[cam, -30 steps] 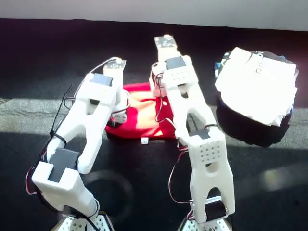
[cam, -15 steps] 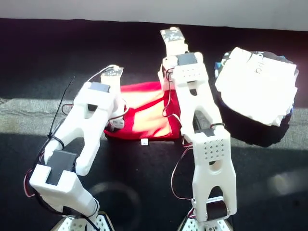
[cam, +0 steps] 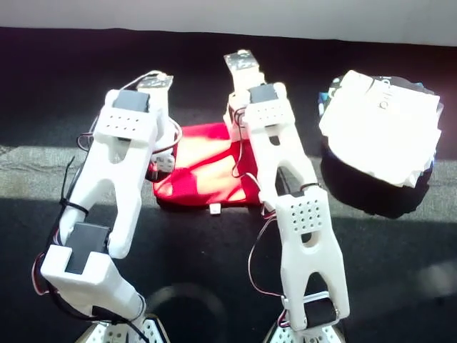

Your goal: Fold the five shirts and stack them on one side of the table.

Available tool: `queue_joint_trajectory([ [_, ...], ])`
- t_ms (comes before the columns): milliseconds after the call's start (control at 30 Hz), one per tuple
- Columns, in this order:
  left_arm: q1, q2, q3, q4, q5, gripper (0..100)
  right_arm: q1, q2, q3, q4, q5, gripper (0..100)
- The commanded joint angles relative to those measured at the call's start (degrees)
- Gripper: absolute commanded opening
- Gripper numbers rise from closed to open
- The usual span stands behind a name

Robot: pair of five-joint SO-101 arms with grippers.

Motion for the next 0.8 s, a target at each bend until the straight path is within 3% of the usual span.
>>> queue_joint_trajectory([
  [0,-4.8,-2.6,-3.6,2.2,-0.8,1,-0.1,-0.2,-2.5,-6.0,0.3,8.4],
  [167,-9.1,-2.6,-3.8,2.5,-3.3,1,0.0,-2.3,-5.6,-8.0,0.1,8.4],
  [367,-12.1,-2.6,-4.0,2.0,-3.4,1,0.0,-7.2,-16.0,7.8,0.1,10.3],
  [533,-12.5,-2.6,-4.0,1.9,-5.6,1,-0.4,-7.7,-19.3,21.8,0.0,23.1],
  [767,-12.5,-2.5,-3.9,0.2,-5.6,1,-1.5,-7.2,-14.6,24.3,-6.2,26.9],
])
